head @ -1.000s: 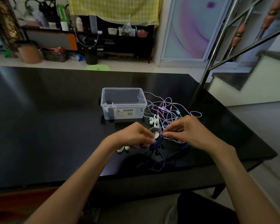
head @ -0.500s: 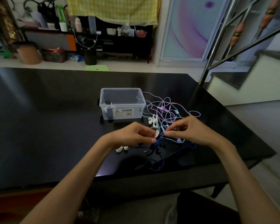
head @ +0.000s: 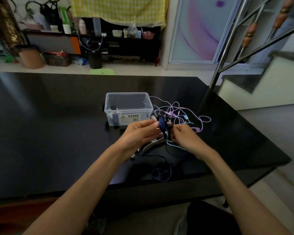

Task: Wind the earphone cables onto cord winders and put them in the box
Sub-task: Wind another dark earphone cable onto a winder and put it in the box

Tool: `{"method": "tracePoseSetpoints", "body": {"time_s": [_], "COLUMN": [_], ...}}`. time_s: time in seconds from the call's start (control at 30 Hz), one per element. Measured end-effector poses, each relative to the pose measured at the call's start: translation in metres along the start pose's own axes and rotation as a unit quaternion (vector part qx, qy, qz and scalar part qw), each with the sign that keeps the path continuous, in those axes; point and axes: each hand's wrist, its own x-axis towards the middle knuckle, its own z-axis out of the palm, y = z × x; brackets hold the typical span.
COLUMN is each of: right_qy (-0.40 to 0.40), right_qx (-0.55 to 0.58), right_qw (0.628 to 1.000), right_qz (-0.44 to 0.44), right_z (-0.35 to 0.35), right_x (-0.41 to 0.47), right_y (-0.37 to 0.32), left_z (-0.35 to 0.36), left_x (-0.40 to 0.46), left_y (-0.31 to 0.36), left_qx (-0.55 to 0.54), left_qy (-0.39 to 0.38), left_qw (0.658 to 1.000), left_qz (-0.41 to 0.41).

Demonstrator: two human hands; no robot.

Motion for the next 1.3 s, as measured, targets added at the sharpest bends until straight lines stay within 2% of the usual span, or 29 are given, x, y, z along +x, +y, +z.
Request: {"method": "tracePoseSetpoints", "body": {"time_s": [0.13, 0.23, 0.4, 0.57, 0.67, 0.8, 0.93, 1.03, 1.17, 1.3], "right_qy": [-0.004, -0.038, -0.077, -0.048, -0.007, -0.005, 0.070, 0.100, 0.074, 0.044], "right_qx": [-0.029, -0.035, -0.103, -0.193, -0.177, -0.143, -0.231, -0.235, -0.280, -0.280], "right_qw": [0.999, 0.999, 0.990, 0.974, 0.977, 0.980, 0.950, 0.945, 0.938, 0.945], "right_qz": [-0.012, -0.010, -0.050, -0.111, -0.116, -0.140, -0.200, -0.206, -0.192, -0.160], "right_z": [0.006, 0.010, 0.018, 0.011, 0.005, 0.011, 0.003, -0.007, -0.016, -0.026], "right_x": [-0.002, -0.007, -0.008, -0.010, -0.012, -0.016, -0.017, -0.019, -0.020, -0.019], "right_y": [-0.004, -0.007, -0.009, -0.010, -0.010, -0.013, -0.014, -0.012, -0.012, -0.009], "left_z": [-0.003, -0.004, -0.010, -0.010, -0.009, -0.009, -0.010, -0.013, -0.010, -0.011], "left_x": [0.001, 0.002, 0.009, 0.011, 0.013, 0.015, 0.011, 0.008, 0.002, 0.000], "left_y": [-0.001, -0.002, -0.008, -0.011, -0.011, -0.015, -0.010, -0.003, 0.001, 0.002], "left_qx": [-0.054, -0.094, -0.126, -0.050, -0.029, -0.005, 0.128, 0.181, 0.288, 0.330], "left_qy": [0.031, 0.054, 0.168, 0.219, 0.261, 0.283, 0.197, 0.128, 0.029, -0.068], "left_qw": [0.997, 0.993, 0.977, 0.974, 0.963, 0.956, 0.971, 0.975, 0.956, 0.938], "left_qz": [-0.043, -0.055, -0.021, 0.027, 0.057, 0.075, 0.051, 0.010, -0.048, -0.081]}}
